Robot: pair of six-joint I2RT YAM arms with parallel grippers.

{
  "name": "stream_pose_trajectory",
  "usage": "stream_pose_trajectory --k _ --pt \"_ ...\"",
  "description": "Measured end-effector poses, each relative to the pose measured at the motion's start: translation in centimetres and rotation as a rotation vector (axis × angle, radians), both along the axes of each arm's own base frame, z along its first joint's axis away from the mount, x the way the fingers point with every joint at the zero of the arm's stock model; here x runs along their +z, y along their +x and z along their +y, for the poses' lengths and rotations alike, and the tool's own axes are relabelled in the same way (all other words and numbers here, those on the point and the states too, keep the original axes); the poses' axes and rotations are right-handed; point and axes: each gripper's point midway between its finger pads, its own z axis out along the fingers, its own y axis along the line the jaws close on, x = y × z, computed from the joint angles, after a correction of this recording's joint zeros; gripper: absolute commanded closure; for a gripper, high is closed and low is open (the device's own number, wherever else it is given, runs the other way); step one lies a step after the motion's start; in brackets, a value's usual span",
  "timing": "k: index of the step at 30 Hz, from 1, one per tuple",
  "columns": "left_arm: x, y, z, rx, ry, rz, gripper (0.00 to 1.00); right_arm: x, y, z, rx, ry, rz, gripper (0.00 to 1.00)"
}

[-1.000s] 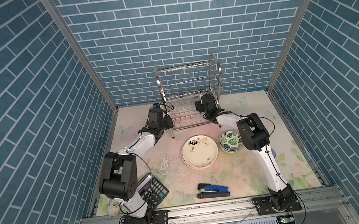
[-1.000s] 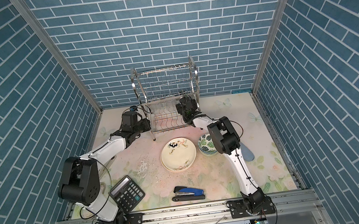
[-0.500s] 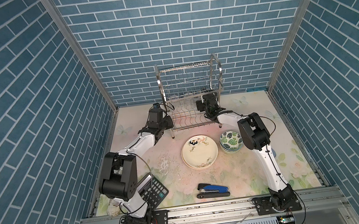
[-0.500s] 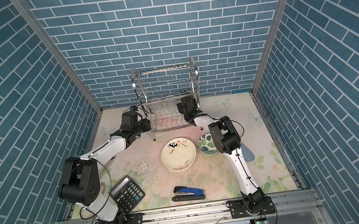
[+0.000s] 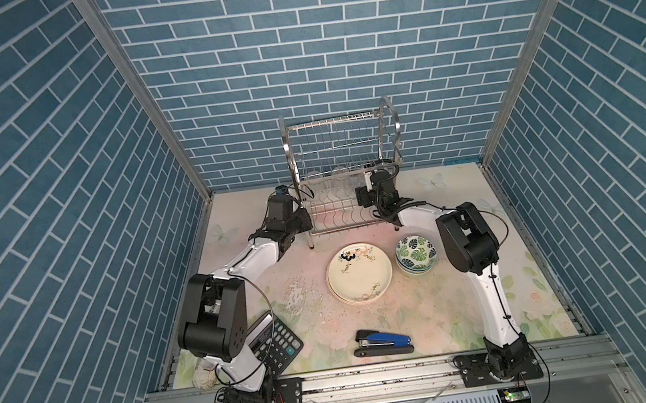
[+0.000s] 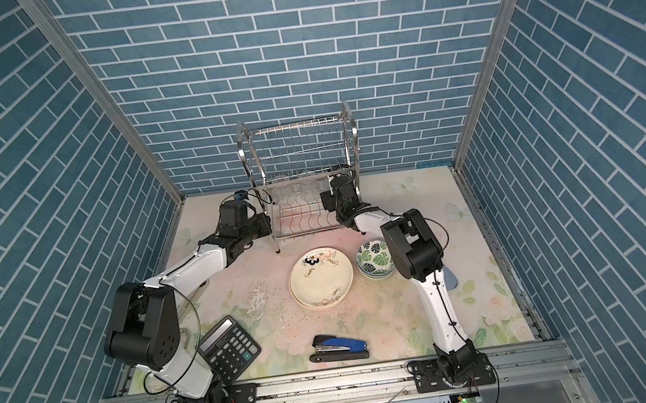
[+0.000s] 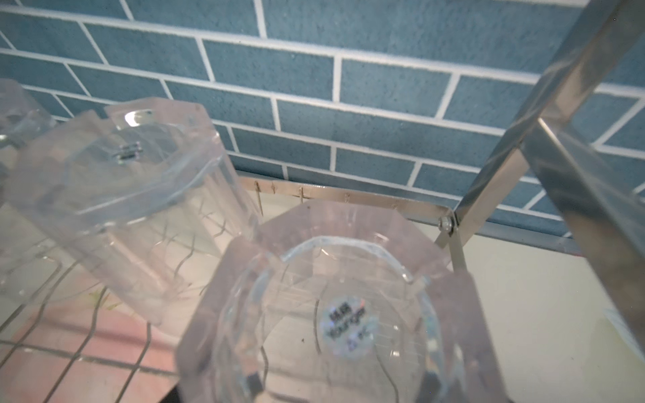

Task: Unload the mixed dishes from the dish rack
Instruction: 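Close the right gripper on the nearest clear plastic cup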

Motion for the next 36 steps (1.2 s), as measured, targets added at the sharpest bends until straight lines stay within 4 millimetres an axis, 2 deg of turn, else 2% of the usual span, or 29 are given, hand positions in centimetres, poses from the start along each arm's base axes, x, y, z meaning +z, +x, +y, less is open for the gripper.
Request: stream_pose_trajectory --k 6,16,21,25,27,30,32,36 --pt "0.0 0.0 0.0 -0.002 0.004 0.001 1.00 0.5 -1.8 0.6 0.025 0.035 0.029 0.72" --pt "-0.1 -0.1 0.1 -0.004 0.009 0.001 1.00 1.3 -6.1 2.5 0.091 0.194 0.115 0.73" --pt "-0.1 -0.1 0.0 -0.007 0.011 0.001 1.00 3.0 -7.8 3.5 0.113 0.323 0.142 0.74" --pt "-0.1 -0.1 0.1 -0.007 0.010 0.001 1.00 5.5 -8.5 3.6 0.115 0.443 0.135 0.75" --pt "-0.1 -0.1 0.0 -0.011 0.009 0.001 0.94 5.9 -9.0 3.6 0.120 0.480 0.151 0.76" --pt "-0.1 -0.1 0.0 -0.012 0.008 0.002 0.78 5.5 -9.5 3.7 0.113 0.524 0.174 0.76" --pt "-0.3 -0.3 -0.1 -0.016 0.009 0.012 0.74 6.1 -9.7 3.9 0.122 0.559 0.175 0.76" --pt "-2.3 -1.6 0.1 -0.027 0.017 0.087 0.67 7.5 -10.4 4.1 0.140 0.622 0.175 0.76"
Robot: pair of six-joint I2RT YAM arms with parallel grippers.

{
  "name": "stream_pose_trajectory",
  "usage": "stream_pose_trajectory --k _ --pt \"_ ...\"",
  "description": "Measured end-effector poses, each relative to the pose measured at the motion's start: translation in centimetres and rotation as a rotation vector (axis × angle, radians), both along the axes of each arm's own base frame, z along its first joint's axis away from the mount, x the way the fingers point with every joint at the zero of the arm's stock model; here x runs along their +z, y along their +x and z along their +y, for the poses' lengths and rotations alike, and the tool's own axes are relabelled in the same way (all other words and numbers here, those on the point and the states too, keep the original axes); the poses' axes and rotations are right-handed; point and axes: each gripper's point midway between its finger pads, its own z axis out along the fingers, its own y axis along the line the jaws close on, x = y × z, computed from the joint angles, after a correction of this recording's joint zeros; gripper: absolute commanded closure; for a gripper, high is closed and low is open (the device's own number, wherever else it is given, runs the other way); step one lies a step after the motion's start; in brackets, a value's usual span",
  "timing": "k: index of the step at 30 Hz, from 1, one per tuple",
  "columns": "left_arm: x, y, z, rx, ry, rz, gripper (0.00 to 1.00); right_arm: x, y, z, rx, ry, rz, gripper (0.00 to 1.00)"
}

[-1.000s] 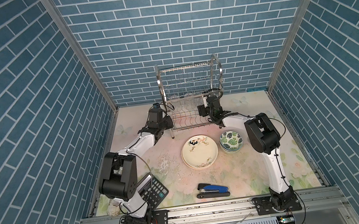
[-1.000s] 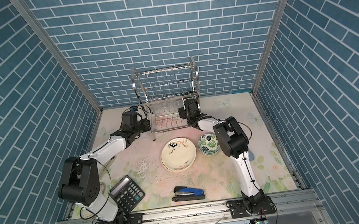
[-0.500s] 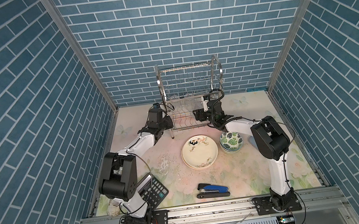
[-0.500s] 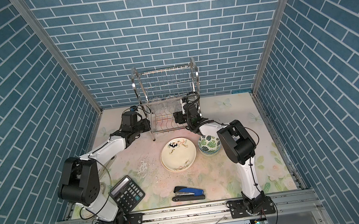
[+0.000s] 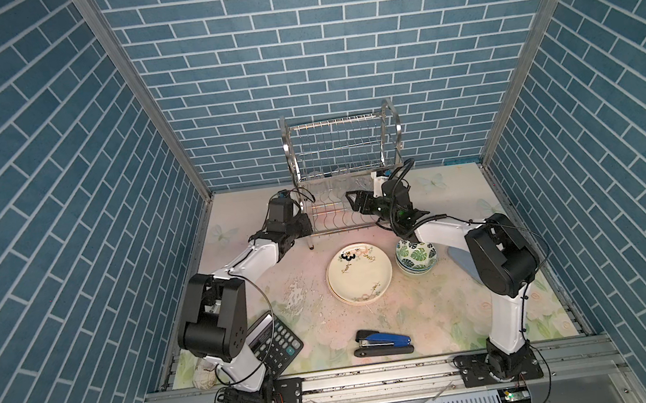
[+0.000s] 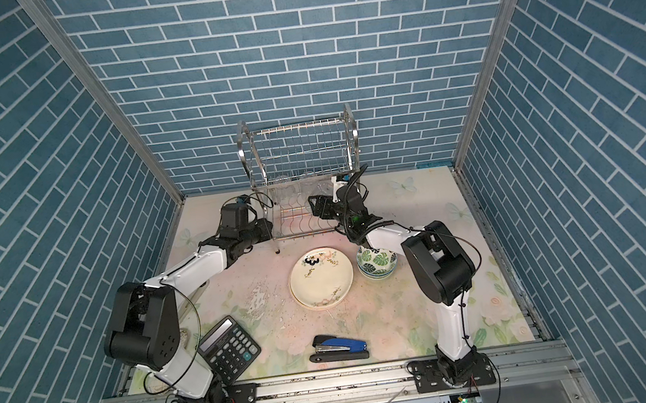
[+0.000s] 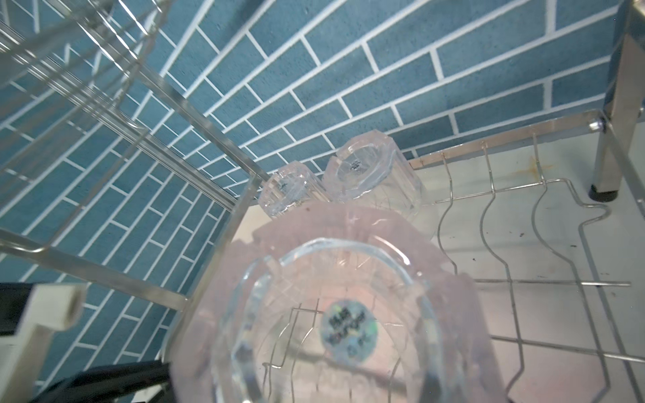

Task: Unload the mixed dishes from the dish rack
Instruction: 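Close the right gripper on the nearest clear plastic cup, then lift the clear cup with the right gripper while the left gripper approaches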

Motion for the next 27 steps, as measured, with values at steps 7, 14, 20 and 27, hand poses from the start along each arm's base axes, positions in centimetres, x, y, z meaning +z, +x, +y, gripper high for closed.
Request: stream_pose_trajectory --k 7,14,20,27 --pt "-0.8 -0.6 0.1 0.002 0.002 0.035 0.57 2.2 -1.4 0.1 0.021 0.107 -0.007 0.76" --pt "-0.1 -2.4 0.7 0.012 -0.009 0.033 0.47 4.4 -3.5 0.0 0.040 0.171 -0.037 0.76" --pt "3.4 -4.9 1.4 0.025 -0.048 -0.043 0.38 3.7 -5.9 -0.3 0.046 0.206 0.002 0.77" --pt "6.6 -8.8 -0.3 -0.038 -0.112 -0.125 0.24 3.8 -9.0 -1.2 0.047 0.264 0.039 0.77"
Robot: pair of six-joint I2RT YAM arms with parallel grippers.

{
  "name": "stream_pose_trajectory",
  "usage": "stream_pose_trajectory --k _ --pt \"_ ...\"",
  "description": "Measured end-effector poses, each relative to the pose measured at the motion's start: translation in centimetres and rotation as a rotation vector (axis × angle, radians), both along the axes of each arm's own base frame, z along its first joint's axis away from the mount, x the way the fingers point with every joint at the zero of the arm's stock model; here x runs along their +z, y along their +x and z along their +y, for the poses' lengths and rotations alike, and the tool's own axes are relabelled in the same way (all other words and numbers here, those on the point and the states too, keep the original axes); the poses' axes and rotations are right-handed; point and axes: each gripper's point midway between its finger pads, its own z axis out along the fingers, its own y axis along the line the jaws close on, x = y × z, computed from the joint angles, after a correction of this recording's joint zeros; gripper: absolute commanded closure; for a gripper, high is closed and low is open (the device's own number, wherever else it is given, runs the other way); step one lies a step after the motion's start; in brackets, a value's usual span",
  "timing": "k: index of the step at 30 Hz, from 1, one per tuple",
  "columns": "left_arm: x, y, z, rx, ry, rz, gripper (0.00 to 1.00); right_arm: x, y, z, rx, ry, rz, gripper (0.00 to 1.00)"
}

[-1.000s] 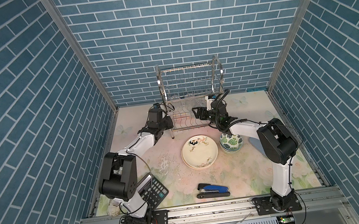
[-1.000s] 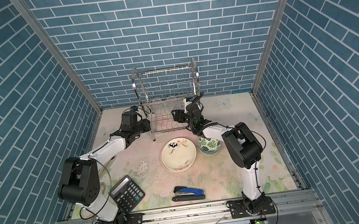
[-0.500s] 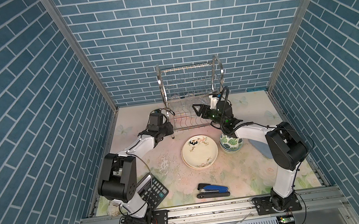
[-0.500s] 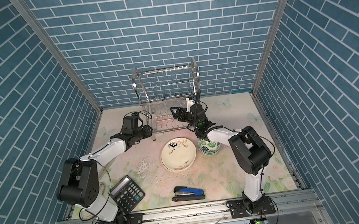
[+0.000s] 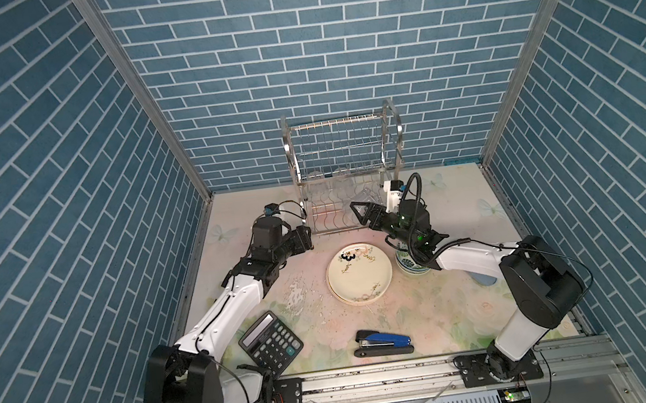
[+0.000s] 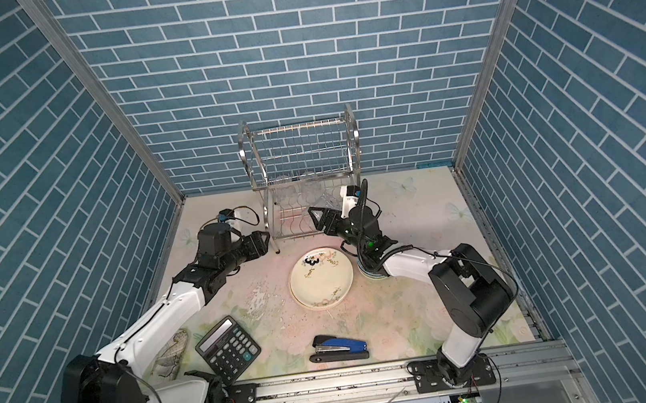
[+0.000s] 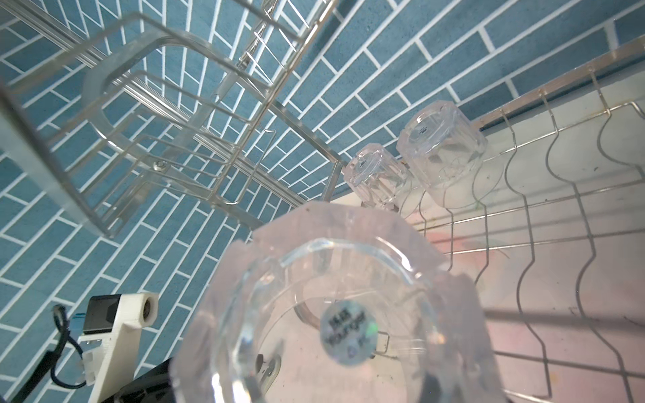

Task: Unload the mixed dishes from the dish rack
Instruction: 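Lift the clear cup with the right gripper while the left gripper approaches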

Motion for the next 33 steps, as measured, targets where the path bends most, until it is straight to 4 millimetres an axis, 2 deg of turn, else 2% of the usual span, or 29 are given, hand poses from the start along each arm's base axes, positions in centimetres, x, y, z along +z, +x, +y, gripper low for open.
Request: stream_pose_trajectory --k 1,2,9,15,19,24,26,29,33 --pt "0.4 -0.7 -0.8 -0.027 -0.010 -0.013 0.08 0.1 -0.3 -0.1 0.000 0.012 0.004 0.77" --pt "0.8 -1.2 -1.6 -0.054 -0.016 -0.027 0.01 0.2 -0.5 -0.2 0.001 0.027 0.012 0.77" --pt "3.4 -5.4 -7.6 -0.249 -0.074 -0.114 0.07 -0.5 -1.8 -0.7 0.003 0.125 0.087 0.78" --pt "4.5 -6.4 -9.7 -0.315 -0.119 -0.156 0.09 -0.9 -3.0 -0.4 0.022 0.204 0.147 0.79" --pt "4.8 -6.6 -11.0 -0.351 -0.142 -0.167 0.15 0.1 -3.8 -0.1 0.041 0.253 0.154 0.79" --pt "3.7 -6.6 -13.1 -0.398 -0.136 -0.138 0.26 1.9 -4.9 0.2 0.068 0.312 0.140 0.79" --pt "3.4 -6.6 -13.6 -0.406 -0.139 -0.132 0.34 2.3 -5.2 0.3 0.075 0.331 0.138 0.79" --pt "3.6 -6.8 -14.3 -0.420 -0.152 -0.140 0.46 2.3 -5.6 0.3 0.079 0.339 0.138 0.79" --pt "4.1 -7.0 -14.9 -0.436 -0.159 -0.159 0.52 1.8 -5.8 0.1 0.077 0.354 0.159 0.79"
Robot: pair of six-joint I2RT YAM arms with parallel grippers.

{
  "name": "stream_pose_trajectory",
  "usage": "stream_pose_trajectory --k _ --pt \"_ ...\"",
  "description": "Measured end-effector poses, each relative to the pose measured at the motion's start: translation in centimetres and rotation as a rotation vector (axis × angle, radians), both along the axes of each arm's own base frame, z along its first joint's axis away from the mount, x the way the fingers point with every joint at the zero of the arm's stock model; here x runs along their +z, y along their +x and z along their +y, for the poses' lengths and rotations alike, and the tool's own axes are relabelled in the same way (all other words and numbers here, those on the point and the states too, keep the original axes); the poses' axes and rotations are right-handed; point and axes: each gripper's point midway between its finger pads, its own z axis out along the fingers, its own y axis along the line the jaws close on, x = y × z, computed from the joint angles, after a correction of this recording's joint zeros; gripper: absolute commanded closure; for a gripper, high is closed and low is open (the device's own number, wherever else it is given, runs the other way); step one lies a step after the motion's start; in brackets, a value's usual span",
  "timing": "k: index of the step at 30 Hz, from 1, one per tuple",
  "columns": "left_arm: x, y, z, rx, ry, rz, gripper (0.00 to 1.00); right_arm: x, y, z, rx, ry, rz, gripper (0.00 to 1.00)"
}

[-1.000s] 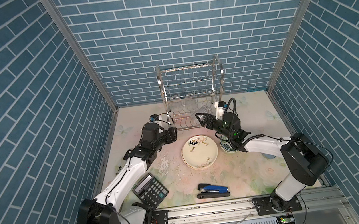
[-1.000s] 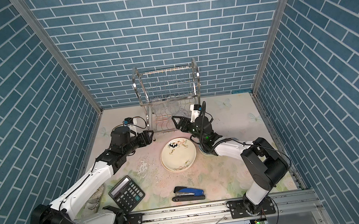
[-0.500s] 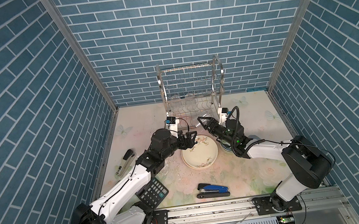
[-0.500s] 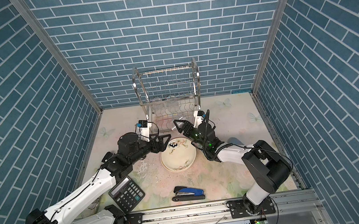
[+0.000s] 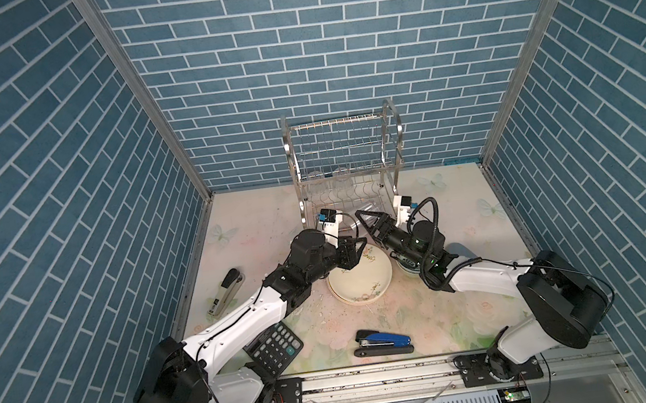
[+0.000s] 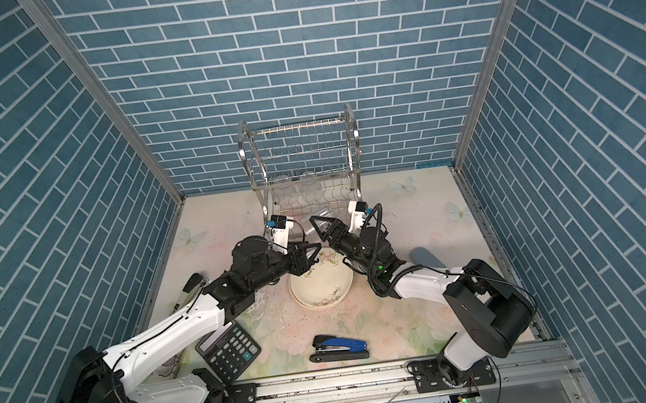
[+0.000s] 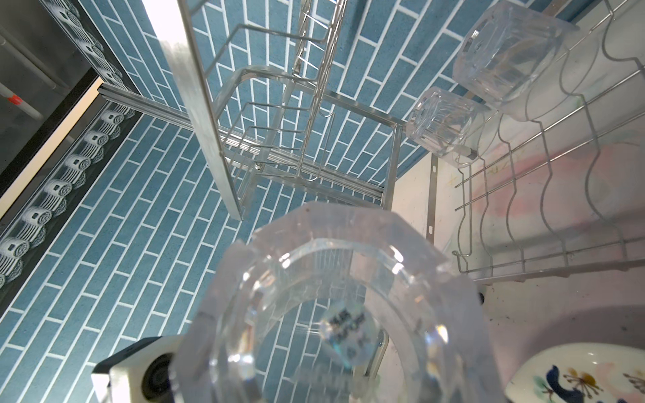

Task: Unload the mixed dishes from the dish rack
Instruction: 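Lift the clear cup with the right gripper while the left gripper approaches, then close the left gripper on the clear cup while the right gripper releases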

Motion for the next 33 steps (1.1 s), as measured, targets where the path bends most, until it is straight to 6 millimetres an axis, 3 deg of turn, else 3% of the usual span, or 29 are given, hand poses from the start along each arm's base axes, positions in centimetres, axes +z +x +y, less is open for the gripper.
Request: stream_pose_trajectory --k 6,11,19,23,24,26,29,30,33 --pt "1.2 0.6 -0.9 -0.009 -0.015 -0.024 0.64 0.6 -0.3 0.2 0.010 0.044 0.008 0.79" --pt "1.9 0.8 -1.3 -0.010 -0.025 -0.042 0.66 1.0 -0.6 0.5 0.024 0.077 0.011 0.79" --pt "2.4 0.8 -1.6 -0.015 -0.033 -0.051 0.92 1.2 -0.7 0.9 0.037 0.116 0.018 0.79" --pt "2.7 0.9 -1.7 -0.017 -0.025 -0.078 0.97 1.3 -0.7 1.0 0.041 0.166 0.061 0.75" --pt "2.7 0.9 -1.7 -0.016 -0.023 -0.079 1.00 1.2 -0.7 1.0 0.042 0.170 0.063 0.71" --pt "2.6 0.9 -1.7 -0.015 -0.020 -0.078 1.00 1.1 -0.6 1.0 0.039 0.173 0.066 0.52" --pt "2.5 0.8 -1.7 -0.017 -0.014 -0.078 1.00 1.0 -0.7 0.9 0.038 0.176 0.070 0.08" --pt "2.4 0.7 -1.7 -0.018 -0.010 -0.075 1.00 0.9 -0.7 0.9 0.038 0.175 0.074 0.01" --pt "2.2 0.5 -1.3 -0.013 0.005 -0.060 1.00 0.0 -0.8 0.9 0.030 0.140 0.071 0.01"
